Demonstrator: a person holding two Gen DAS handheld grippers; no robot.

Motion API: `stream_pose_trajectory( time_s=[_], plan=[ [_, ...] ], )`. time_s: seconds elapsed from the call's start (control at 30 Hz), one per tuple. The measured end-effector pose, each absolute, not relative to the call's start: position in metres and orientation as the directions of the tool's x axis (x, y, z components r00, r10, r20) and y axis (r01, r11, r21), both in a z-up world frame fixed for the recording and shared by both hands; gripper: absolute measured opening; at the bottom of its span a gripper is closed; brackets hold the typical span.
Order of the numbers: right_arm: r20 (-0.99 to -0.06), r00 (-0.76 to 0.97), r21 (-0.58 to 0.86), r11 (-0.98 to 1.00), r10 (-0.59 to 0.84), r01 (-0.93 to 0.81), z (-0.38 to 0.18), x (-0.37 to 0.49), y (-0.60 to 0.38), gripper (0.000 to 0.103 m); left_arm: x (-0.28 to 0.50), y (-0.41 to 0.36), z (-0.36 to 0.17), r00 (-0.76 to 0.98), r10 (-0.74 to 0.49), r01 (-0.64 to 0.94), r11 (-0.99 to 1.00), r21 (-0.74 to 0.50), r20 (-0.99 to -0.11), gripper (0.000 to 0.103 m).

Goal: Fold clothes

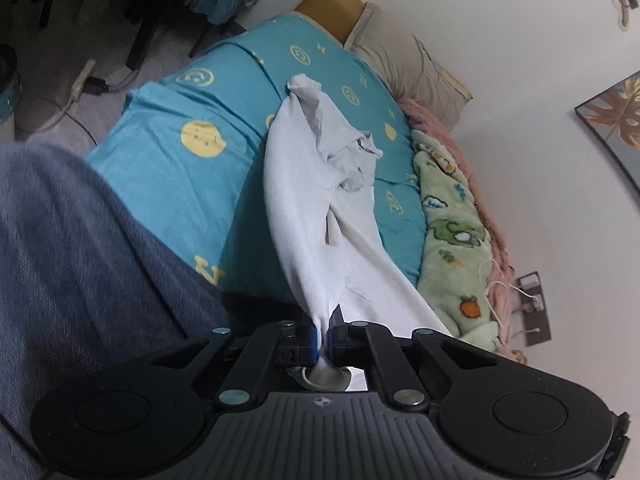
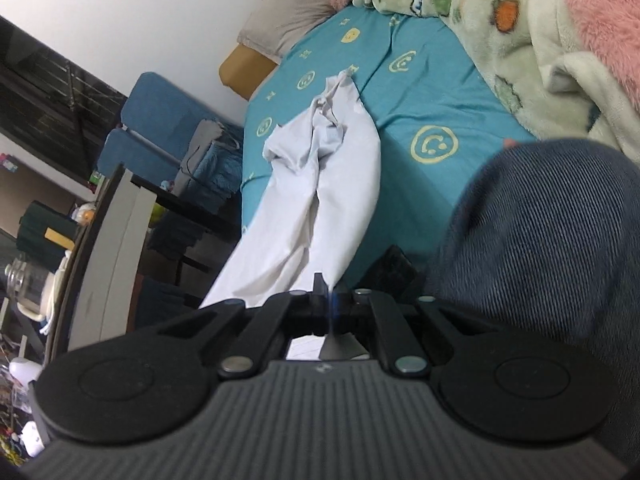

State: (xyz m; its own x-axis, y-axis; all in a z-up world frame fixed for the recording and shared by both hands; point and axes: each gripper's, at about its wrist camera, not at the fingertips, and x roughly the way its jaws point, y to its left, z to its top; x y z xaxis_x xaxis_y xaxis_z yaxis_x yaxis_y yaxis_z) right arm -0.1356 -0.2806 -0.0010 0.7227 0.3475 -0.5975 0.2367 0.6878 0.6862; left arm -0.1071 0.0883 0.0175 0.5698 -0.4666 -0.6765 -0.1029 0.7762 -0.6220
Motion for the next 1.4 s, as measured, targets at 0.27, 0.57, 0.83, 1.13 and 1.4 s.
stream_pose_trajectory(
  time_s=[0.27,0.57,0.83,1.13,1.4],
  plan=[
    [-0.614,0.720,0.672,0.692,0.324,0.262,-0.005,-0.048,-0.288,0.005,-0.004,0.061,0.021,0.568,-0.364,-0.104,0.858,-0.504,-0.738,0.006],
    [-0.620,0.716,0.658,0.709,0.321,0.252,-0.051,0.096,-0.303,0.005,0.140,0.039,-0.024,0.605,-0.299,-0.120,0.882,-0.456,-0.738,0.006],
    [-0.594,0.754,0.575,0.803,0.280,0.155,-0.096,0.183,-0.295,0.006,0.228,0.025,-0.072,0.662,-0.236,-0.105,0.910,-0.400,-0.711,0.006],
    [-0.627,0.747,0.411,0.908,0.222,0.075,-0.134,0.216,-0.273,0.008,0.258,0.012,-0.124,0.648,-0.167,-0.044,0.966,-0.256,-0.743,0.014],
    [-0.612,0.770,0.339,0.940,0.181,0.048,-0.100,0.187,-0.262,0.066,0.211,-0.003,-0.087,0.736,-0.094,0.048,0.995,-0.087,-0.670,0.083]
  ],
)
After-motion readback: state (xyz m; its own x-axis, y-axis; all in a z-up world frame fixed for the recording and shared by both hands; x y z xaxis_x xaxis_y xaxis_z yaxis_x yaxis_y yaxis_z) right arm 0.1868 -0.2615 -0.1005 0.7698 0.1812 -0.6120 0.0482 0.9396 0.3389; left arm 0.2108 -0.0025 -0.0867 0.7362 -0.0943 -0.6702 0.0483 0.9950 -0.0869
